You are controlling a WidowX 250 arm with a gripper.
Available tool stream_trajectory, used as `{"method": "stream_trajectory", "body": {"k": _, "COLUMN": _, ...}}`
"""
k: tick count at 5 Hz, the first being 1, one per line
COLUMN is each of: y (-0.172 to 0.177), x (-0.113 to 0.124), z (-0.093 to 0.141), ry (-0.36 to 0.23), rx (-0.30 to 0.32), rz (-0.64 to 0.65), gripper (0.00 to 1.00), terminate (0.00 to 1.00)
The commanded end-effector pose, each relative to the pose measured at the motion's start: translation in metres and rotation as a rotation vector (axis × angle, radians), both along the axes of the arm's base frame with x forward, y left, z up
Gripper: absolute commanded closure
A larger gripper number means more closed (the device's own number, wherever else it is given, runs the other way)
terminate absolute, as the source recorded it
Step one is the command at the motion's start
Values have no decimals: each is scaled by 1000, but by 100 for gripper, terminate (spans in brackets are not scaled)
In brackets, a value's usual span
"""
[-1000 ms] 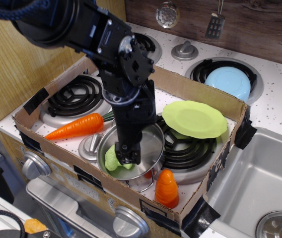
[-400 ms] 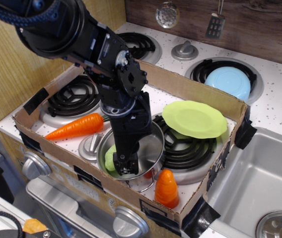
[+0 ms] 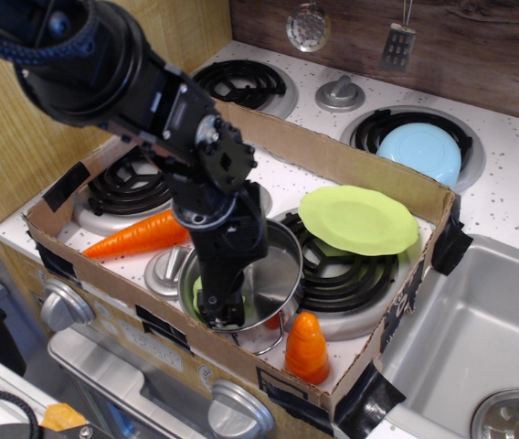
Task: Take broccoli out of pan
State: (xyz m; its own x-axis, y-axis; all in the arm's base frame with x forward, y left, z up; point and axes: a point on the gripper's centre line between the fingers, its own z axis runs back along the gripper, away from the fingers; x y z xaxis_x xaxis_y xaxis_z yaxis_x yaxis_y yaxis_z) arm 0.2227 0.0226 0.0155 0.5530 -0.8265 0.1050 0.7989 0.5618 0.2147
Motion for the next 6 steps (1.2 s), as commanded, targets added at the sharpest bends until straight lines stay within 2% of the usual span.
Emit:
{"method": "stream_trajectory", "body": {"k": 1, "y": 19, "x": 1, "z": -8, "ry": -39, "rx": 23, "rz": 19, "gripper": 0, "terminate": 0}}
{"method": "stream_trajectory", "body": {"k": 2, "y": 22, "x": 3, "z": -7, "ry": -33, "rx": 25, "rz": 29, "gripper": 100, "terminate": 0}}
{"method": "stream_trajectory", "body": {"k": 3, "y": 22, "x": 11, "z": 9, "ry": 0, "rx": 31, "rz": 23, "gripper": 100, "terminate": 0}}
{"method": "stream_trajectory", "body": {"k": 4, "y": 25, "x": 28, "z": 42, "ry": 28, "rx": 9, "rz": 38, "gripper": 100, "terminate": 0}}
{"method": "stream_trajectory", "body": {"k": 5, "y": 35, "x": 48, "z": 66, "ry": 99, "rx": -68, "rz": 60, "gripper": 100, "terminate": 0}}
{"method": "stream_trajectory", "body": {"k": 6, "y": 55, "x": 83, "z": 83, "ry": 81, "rx": -22, "rz": -20, "gripper": 100, "terminate": 0}}
